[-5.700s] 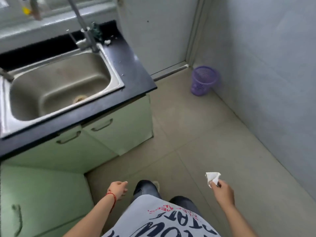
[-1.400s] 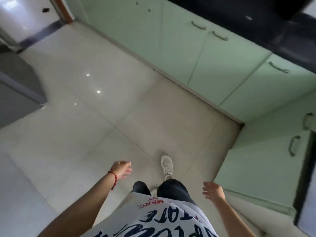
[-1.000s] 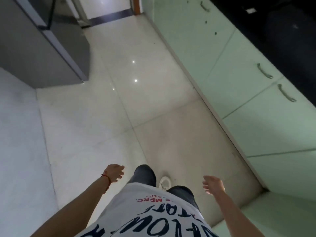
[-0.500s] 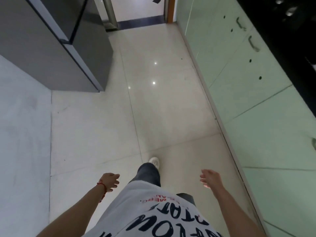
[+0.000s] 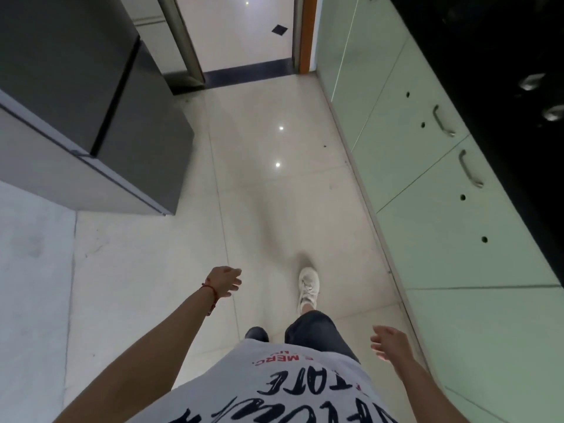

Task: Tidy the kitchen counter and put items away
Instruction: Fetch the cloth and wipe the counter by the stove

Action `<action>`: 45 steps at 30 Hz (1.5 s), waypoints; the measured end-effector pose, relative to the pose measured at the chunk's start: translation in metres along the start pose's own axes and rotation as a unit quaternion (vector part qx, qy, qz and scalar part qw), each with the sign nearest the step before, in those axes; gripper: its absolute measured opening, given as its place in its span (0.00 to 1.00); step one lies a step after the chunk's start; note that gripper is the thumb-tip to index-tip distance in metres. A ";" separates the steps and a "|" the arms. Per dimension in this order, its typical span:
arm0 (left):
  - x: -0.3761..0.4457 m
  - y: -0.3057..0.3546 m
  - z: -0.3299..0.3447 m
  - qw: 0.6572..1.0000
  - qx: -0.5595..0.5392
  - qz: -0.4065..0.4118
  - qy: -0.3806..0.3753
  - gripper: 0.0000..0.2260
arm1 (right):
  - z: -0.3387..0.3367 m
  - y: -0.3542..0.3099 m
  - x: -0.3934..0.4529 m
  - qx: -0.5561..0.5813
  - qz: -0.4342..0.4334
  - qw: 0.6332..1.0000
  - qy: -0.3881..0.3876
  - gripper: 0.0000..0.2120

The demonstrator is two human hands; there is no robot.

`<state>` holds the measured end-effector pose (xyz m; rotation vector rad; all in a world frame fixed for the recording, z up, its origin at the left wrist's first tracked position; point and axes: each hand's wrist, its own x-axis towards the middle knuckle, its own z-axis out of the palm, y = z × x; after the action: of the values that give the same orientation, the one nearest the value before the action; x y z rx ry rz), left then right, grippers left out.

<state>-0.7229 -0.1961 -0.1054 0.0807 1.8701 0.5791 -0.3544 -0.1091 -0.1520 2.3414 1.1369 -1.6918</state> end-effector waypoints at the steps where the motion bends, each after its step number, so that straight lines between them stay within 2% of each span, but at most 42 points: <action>1: 0.010 0.016 0.001 1.000 -0.005 -0.007 0.005 0.07 | -0.005 -0.025 0.011 0.003 0.000 1.000 -0.002 0.07; 10: 0.070 0.137 -0.002 0.996 -0.042 -0.065 0.047 0.07 | -0.016 -0.290 0.083 -0.025 -0.073 0.996 -0.054 0.05; 16: 0.125 0.203 -0.023 0.993 -0.048 -0.096 0.043 0.08 | 0.005 -0.428 0.130 -0.009 -0.108 0.991 -0.081 0.04; 23: 0.205 0.335 -0.074 0.993 -0.037 -0.108 0.042 0.08 | 0.023 -0.536 0.182 -0.011 -0.075 0.996 -0.046 0.04; 34: 0.306 0.613 -0.103 1.000 -0.003 0.026 0.011 0.06 | 0.033 -0.671 0.241 -0.001 -0.041 0.999 -0.029 0.05; 39: 0.348 0.673 -0.094 0.999 0.031 0.029 0.005 0.08 | 0.031 -0.740 0.283 0.024 -0.034 0.999 -0.028 0.04; 45: 0.376 0.734 -0.086 0.999 0.049 0.018 0.017 0.08 | 0.020 -0.838 0.317 0.043 -0.094 0.994 -0.044 0.04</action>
<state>-1.1031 0.5406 -0.0955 0.1693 1.9329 0.5154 -0.8061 0.6635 -0.1141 2.2451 1.3324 -1.9206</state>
